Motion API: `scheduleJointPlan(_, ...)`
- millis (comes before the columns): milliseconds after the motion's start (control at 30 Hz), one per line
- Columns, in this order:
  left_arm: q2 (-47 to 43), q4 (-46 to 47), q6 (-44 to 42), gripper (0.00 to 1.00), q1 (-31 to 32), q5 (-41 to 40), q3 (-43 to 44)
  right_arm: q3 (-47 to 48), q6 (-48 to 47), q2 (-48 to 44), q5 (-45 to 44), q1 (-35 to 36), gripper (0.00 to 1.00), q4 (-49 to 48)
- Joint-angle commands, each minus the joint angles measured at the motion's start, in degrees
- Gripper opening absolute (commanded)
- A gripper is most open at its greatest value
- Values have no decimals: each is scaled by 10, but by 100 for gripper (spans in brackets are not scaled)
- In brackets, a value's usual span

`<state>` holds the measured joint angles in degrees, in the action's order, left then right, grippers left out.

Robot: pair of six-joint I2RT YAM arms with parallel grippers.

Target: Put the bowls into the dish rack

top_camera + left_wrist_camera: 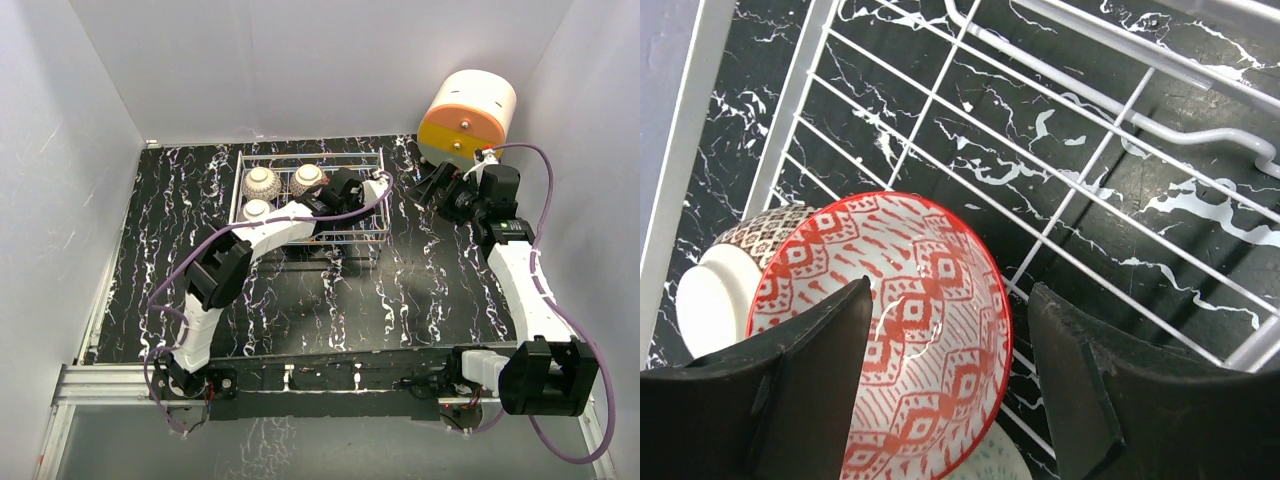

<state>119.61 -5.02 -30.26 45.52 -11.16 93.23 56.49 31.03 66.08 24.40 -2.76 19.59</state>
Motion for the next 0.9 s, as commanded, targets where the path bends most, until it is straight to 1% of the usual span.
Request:
scheduleJointPlan(0,19,-56,10,61,4,-10,48,36,6,3,16,-8,99,-13)
scheduleJointPlan(100,32,-83,22,60,4,0,75,42,6,7,22,-15,99,-6)
scheduleJointPlan(167,37,-93,30,57,4,5,82,44,7,8,28,-21,99,-2)
scheduleJointPlan(333,39,-81,40,53,2,3,67,43,13,7,42,-37,98,-2)
scheduleJointPlan(400,37,-75,43,50,2,0,63,43,14,6,41,-40,97,-2)
scheduleJointPlan(467,36,-63,44,49,1,-13,59,45,15,6,41,-42,97,-2)
scheduleJointPlan(633,40,-52,37,36,-1,-29,60,39,15,6,39,-45,96,-2)
scheduleJointPlan(867,49,-62,41,35,-5,-30,75,34,11,6,38,-47,96,-2)
